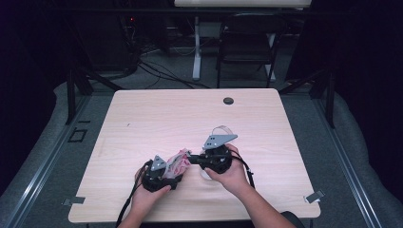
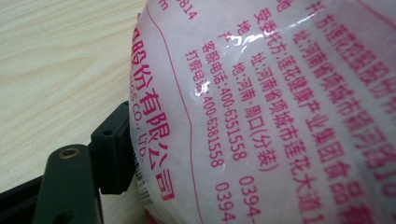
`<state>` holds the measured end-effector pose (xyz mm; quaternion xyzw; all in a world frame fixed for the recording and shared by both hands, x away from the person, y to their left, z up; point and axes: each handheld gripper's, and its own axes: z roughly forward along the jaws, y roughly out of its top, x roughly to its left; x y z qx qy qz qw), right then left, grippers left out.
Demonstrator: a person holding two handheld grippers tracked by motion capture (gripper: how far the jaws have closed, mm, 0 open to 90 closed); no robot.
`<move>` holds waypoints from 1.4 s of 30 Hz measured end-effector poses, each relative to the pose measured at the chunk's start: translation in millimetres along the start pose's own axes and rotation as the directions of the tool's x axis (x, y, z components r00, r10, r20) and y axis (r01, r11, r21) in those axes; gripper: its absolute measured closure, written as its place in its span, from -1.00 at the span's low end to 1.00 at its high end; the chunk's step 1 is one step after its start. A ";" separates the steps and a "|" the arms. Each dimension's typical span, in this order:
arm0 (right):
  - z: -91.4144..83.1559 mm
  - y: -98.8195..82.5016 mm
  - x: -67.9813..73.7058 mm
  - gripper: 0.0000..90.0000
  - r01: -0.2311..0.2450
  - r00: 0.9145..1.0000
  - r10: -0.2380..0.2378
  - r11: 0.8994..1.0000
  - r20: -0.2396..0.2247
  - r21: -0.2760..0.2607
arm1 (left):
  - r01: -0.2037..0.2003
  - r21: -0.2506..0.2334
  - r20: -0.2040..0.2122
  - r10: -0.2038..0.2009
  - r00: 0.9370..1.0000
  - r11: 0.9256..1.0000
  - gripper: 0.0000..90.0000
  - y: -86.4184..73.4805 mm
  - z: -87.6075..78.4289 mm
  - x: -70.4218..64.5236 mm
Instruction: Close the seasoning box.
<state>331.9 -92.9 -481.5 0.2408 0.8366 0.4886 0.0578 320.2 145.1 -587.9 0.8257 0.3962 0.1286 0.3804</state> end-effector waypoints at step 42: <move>0.7 -1.5 -0.4 1.00 -0.004 1.000 0.004 1.000 -0.004 -0.005 | -0.033 -0.007 -0.096 0.032 0.995 0.999 0.12 -0.8 -1.2 -5.0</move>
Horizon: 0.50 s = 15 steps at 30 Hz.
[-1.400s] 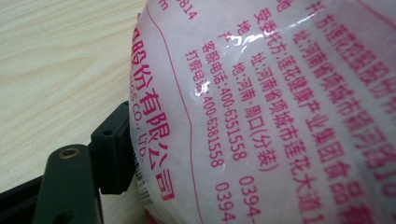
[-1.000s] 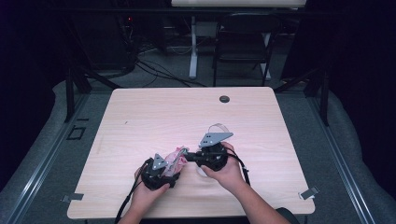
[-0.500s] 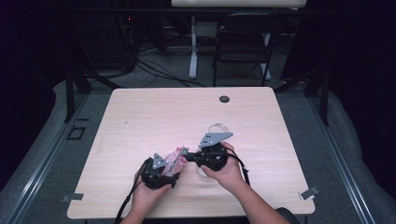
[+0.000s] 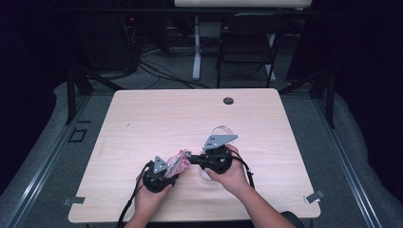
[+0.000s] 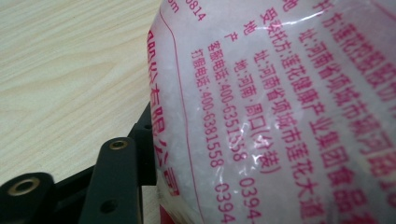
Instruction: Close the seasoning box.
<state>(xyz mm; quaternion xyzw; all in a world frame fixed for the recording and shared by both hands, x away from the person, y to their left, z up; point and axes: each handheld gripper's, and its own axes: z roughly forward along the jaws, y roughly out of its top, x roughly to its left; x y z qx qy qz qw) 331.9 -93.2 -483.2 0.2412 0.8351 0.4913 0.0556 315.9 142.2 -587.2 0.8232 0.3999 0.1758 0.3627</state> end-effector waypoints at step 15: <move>-3.2 0.0 -4.9 1.00 -0.015 1.000 0.015 1.000 0.005 -0.010 | -0.025 0.003 -0.014 0.025 1.000 1.000 0.34 4.7 -5.0 0.9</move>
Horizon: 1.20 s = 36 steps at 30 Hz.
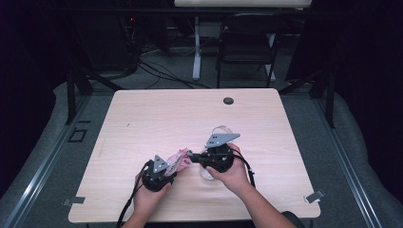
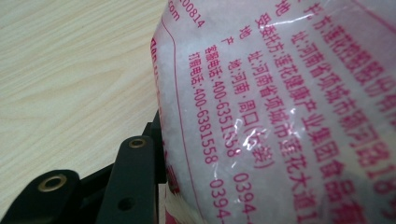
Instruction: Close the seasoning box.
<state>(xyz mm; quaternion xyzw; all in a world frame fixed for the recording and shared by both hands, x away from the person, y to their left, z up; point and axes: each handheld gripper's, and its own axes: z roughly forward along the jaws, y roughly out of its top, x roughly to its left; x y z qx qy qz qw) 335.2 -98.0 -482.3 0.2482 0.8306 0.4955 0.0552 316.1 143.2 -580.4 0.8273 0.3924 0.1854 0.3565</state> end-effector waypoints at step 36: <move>-25.6 10.1 -8.3 0.76 -0.002 1.000 0.005 0.996 0.028 -0.086 | -0.132 0.001 -0.157 0.130 0.979 0.991 0.37 39.3 -20.0 6.6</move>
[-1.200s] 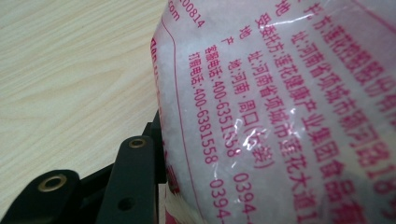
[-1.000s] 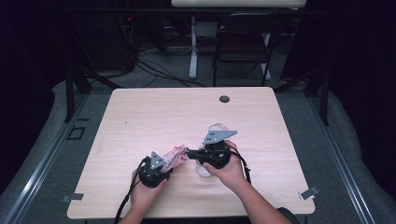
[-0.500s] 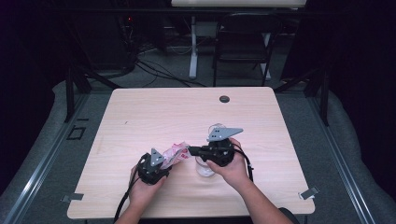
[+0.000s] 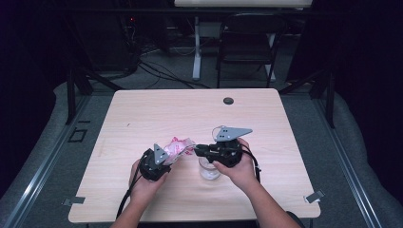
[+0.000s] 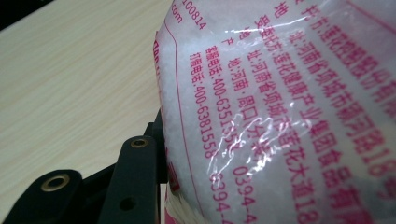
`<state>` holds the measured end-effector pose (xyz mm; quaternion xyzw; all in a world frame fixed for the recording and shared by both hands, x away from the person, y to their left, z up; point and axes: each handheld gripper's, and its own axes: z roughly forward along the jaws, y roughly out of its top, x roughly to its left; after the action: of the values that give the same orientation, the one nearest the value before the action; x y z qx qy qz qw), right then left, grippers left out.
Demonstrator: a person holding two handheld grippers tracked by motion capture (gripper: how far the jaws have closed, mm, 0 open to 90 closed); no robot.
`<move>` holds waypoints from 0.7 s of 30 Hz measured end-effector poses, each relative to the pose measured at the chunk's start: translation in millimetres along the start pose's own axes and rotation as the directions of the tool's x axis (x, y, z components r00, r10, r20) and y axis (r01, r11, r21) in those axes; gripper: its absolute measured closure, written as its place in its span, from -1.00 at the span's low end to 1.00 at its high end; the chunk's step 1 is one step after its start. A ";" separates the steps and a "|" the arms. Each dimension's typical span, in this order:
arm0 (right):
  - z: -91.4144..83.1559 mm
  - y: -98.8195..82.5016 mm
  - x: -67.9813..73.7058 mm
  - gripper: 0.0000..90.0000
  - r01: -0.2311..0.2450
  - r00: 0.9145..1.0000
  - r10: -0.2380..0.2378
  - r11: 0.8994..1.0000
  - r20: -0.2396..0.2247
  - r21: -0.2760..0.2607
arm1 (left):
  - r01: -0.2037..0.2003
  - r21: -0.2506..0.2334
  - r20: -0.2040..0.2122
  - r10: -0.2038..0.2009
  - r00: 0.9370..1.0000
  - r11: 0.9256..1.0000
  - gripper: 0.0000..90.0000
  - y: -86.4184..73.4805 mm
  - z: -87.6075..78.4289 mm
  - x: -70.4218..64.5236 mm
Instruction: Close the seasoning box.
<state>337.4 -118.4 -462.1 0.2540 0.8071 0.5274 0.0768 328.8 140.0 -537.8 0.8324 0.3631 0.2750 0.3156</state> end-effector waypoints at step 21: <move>-4.7 8.3 8.0 0.20 0.165 0.984 -0.165 0.986 0.063 -0.003 | -0.121 0.034 -0.071 0.123 0.990 0.992 0.37 11.6 -4.6 0.3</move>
<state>331.4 -115.7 -451.6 0.2024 0.8203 0.5144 0.1467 330.8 135.5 -526.3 0.8471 0.3268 0.3188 0.2721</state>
